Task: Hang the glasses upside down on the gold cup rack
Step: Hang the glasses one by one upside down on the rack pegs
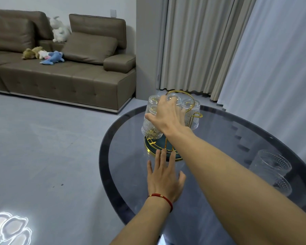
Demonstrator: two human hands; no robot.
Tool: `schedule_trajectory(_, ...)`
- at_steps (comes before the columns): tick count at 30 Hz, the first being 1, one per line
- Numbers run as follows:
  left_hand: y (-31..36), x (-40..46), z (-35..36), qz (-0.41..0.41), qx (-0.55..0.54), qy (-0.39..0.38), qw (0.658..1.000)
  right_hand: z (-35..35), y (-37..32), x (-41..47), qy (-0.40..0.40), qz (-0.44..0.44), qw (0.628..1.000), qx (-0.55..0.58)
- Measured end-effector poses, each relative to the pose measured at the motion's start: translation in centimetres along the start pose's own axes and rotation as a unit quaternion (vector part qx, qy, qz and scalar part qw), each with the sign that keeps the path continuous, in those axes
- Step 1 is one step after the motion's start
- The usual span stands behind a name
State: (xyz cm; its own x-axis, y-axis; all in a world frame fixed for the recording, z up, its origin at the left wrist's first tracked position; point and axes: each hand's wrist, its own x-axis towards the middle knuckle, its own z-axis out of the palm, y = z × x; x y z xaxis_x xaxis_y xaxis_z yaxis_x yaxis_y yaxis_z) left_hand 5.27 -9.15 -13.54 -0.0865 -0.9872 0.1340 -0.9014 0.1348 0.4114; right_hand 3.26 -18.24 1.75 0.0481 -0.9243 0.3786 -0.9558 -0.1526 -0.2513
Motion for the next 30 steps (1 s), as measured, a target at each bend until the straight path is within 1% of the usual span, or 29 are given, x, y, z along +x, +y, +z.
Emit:
schedule_trajectory(3, 0.1, -0.1, -0.2, 0.000, 0.001, -0.007, 1.000, 0.7, 0.3, -0.2, 0.021, -0.009, 0.999, -0.040)
schedule_trajectory(6, 0.2, -0.1, -0.5, 0.002, 0.012, -0.010, 1.000, 1.5, 0.7, -0.6, 0.043, -0.035, 0.996, -0.073)
schedule_trajectory(12, 0.8, -0.2, -1.1, -0.002, 0.013, 0.002, 1.000, 1.6, 1.8, -2.0, 0.060, -0.067, 0.992, -0.083)
schedule_trajectory(15, 1.4, -0.4, -1.6, 0.004, 0.021, 0.052, 0.998, 0.5, 2.8, -3.7, 0.102, -0.099, 0.988, -0.066)
schedule_trajectory(18, 2.6, -0.9, -2.1, 0.074, -0.003, 0.119, 0.990, -0.9, 4.8, -6.7, 0.136, -0.102, 0.985, -0.022)
schedule_trajectory(20, 3.6, -1.4, -2.4, 0.125, -0.055, 0.143, 0.980, -1.6, 6.7, -9.3, 0.142, -0.085, 0.986, 0.006)
schedule_trajectory(21, 4.2, -1.5, -2.5, 0.137, -0.089, 0.152, 0.975, -2.0, 7.9, -10.7, 0.140, -0.077, 0.987, 0.014)
schedule_trajectory(23, 5.4, -1.9, -2.7, 0.148, -0.141, 0.155, 0.966, -2.8, 10.4, -13.4, 0.143, -0.059, 0.988, 0.019)
schedule_trajectory(26, 7.0, -2.5, -2.8, 0.141, -0.192, 0.137, 0.962, -4.2, 14.2, -17.0, 0.183, -0.015, 0.983, 0.024)
schedule_trajectory(28, 8.1, -3.0, -3.0, 0.109, -0.228, 0.121, 0.960, -4.9, 16.7, -19.3, 0.215, 0.056, 0.974, 0.037)
schedule_trajectory(30, 9.0, -3.6, -3.2, 0.083, -0.258, 0.104, 0.957, -5.1, 18.6, -21.3, 0.227, 0.174, 0.955, 0.074)
